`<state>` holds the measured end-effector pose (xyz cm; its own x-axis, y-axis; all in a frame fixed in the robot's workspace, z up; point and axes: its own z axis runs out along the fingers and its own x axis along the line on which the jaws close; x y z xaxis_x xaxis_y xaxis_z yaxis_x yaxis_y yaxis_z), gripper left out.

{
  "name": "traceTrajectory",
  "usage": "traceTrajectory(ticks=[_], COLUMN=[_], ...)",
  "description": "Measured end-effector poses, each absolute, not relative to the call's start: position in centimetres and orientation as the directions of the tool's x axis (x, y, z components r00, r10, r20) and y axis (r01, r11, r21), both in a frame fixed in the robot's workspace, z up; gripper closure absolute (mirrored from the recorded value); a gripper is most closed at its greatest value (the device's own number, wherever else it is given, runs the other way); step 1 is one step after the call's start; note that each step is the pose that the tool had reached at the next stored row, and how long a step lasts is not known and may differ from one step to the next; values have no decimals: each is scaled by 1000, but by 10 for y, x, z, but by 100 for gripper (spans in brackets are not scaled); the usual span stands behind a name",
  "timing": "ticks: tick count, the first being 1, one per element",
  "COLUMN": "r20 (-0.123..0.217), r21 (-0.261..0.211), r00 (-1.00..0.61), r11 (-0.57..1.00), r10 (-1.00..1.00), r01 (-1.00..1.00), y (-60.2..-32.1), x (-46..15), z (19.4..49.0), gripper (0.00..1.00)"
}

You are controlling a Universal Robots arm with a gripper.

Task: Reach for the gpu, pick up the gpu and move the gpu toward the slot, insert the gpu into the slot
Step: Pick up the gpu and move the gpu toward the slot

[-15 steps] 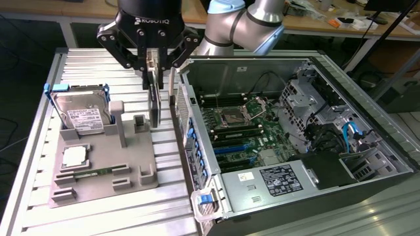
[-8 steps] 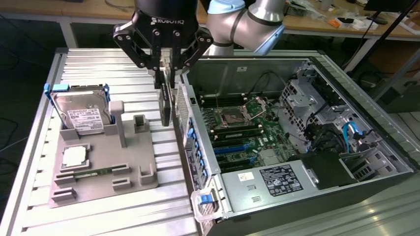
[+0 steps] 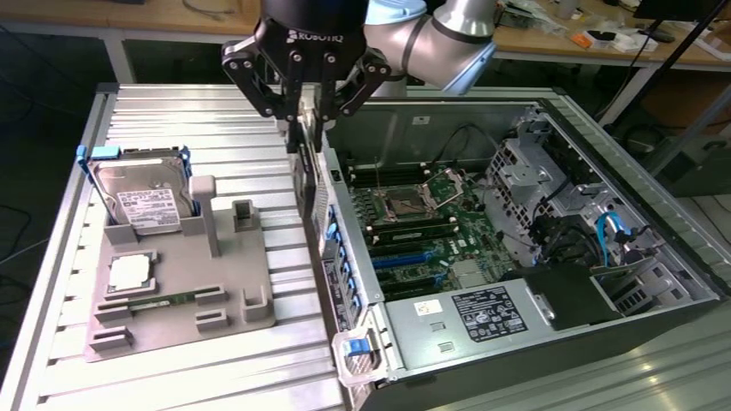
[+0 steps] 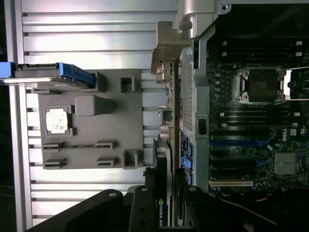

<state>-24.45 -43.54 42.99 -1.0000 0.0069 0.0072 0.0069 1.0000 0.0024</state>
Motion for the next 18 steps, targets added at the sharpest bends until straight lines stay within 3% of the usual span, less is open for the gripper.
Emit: traceTrajectory(ticks=[18], r20=[27], r21=[2], r00=[-1000], r11=[1000], r10=[7], r01=[7], y=[-435], x=[-211], z=[437], gripper=[73])
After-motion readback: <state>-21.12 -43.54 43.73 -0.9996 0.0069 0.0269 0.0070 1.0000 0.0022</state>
